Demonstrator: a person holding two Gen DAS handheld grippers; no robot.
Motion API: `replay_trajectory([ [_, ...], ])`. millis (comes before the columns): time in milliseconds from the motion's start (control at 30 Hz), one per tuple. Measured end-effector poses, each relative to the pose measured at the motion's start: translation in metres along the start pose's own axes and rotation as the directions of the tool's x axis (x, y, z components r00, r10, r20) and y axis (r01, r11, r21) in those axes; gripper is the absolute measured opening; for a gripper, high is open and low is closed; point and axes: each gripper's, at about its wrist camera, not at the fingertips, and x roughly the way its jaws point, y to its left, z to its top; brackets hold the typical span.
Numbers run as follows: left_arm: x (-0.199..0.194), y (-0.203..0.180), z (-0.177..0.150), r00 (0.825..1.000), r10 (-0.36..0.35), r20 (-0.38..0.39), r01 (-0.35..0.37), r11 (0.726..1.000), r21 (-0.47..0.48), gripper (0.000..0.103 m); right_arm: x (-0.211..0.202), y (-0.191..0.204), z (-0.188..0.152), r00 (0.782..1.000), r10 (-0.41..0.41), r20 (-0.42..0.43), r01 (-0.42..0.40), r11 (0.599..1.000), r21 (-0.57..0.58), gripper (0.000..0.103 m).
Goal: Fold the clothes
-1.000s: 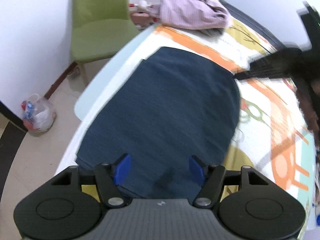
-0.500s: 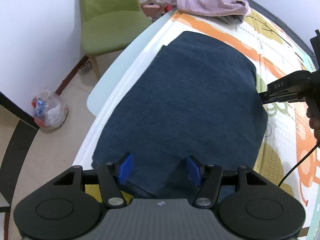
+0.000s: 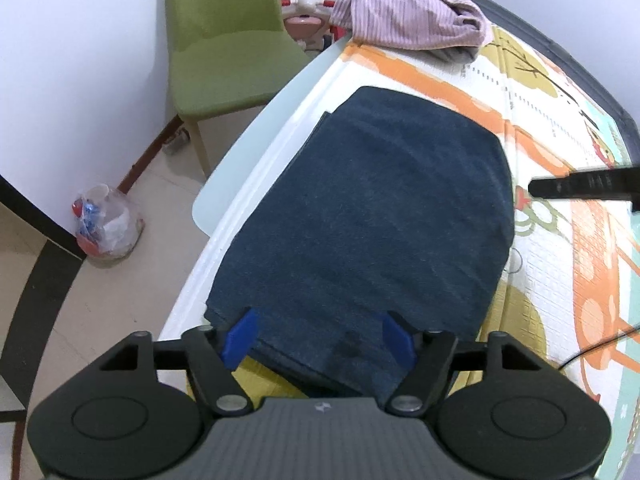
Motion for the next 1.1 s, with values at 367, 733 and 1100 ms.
replay_trajectory([
  [367,0.010,-0.014,-0.022,0.977,-0.204,-0.066,0.203,0.979,-0.023,0.071,0.013,0.065,-0.072,0.980,0.142,-0.136,-0.144,0.990,-0.002,0.013],
  [733,0.036,-0.003,-0.025,0.983,-0.165,-0.075,0.160,0.985,-0.064,0.041,0.037,0.096,-0.109,0.968,0.188,-0.167,-0.176,0.981,0.084,0.014],
  [1100,0.040,0.035,-0.007,0.997,-0.079,-0.023,0.072,0.974,-0.216,0.012,0.034,0.112,-0.131,0.976,0.145,-0.162,-0.132,0.987,0.087,0.014],
])
